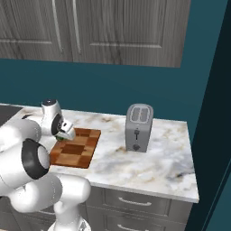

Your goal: Place the avocado, onion, tomato, and bell pepper on the cutting board.

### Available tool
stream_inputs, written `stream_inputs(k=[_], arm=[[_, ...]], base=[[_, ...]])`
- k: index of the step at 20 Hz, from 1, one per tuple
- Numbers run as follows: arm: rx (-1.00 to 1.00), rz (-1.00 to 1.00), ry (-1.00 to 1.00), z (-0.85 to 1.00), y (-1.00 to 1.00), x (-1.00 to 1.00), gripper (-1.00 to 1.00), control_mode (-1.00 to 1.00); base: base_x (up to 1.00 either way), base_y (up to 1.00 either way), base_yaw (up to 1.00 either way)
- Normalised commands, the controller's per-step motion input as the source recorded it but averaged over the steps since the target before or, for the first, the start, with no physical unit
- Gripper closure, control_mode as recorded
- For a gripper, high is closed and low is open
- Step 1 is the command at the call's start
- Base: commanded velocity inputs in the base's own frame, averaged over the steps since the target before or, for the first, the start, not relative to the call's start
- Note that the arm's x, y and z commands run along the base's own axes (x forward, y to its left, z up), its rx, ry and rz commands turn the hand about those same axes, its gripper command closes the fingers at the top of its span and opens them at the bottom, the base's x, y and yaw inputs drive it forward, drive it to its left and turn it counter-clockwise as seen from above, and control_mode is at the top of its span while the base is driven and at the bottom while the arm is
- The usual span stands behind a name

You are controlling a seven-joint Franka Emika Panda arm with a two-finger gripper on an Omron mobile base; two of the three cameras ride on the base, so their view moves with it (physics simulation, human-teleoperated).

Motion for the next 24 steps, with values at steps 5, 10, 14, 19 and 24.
stream_inputs(k=[5, 10, 14, 19, 24], arm=[[0.00, -0.07, 0.04, 0.00, -0.76, 0.78, 1.00, -1.00], [0.01, -0.01, 0.01, -0.02, -0.30, 0.25, 1.00, -1.00], [-0.01, 0.00, 0.00, -0.18, 0.00, 0.27, 1.00, -1.00], [-0.01, 0.00, 0.00, -0.34, 0.00, 0.20, 1.00, -1.00], [0.00, 0.00, -0.01, -0.10, 0.00, 0.05, -1.00, -1.00]], base=[[0.00, 0.00, 0.00], [0.00, 0.00, 0.00], [0.00, 0.00, 0.00], [0.00, 0.00, 0.00], [0.00, 0.00, 0.00]])
